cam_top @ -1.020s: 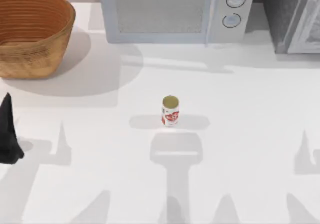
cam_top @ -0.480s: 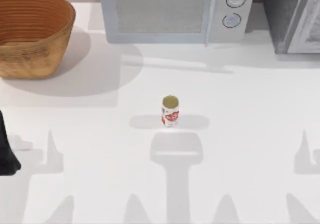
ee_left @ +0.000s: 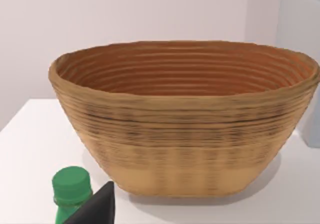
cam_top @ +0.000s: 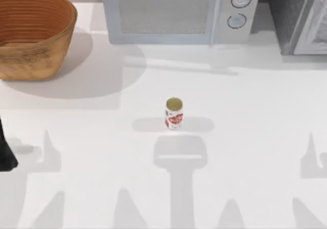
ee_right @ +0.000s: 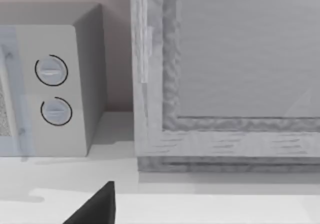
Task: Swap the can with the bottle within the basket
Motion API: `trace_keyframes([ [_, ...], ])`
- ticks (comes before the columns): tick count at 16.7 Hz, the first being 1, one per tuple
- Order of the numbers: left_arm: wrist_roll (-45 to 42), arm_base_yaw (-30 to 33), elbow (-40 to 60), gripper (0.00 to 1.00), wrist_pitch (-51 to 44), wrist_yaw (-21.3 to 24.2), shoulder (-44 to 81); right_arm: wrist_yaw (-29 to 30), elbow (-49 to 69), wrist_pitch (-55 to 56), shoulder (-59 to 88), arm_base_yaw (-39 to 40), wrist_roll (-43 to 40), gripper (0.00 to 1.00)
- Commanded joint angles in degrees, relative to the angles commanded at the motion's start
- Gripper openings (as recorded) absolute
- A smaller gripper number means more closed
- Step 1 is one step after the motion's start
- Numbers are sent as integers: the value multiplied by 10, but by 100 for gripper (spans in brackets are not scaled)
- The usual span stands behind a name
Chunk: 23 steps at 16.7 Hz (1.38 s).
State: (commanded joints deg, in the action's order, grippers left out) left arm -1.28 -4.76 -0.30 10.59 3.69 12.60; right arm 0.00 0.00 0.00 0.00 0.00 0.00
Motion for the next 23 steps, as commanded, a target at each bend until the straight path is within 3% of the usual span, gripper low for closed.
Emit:
trace_keyframes([
  [15,-65,-229,23,100,655,259,759,0,0,0,0,0,0,100],
  [19,-76,-275,24,100,776,304,907,0,0,0,0,0,0,100],
  [23,-81,-300,23,100,831,324,978,0,0,0,0,0,0,100],
])
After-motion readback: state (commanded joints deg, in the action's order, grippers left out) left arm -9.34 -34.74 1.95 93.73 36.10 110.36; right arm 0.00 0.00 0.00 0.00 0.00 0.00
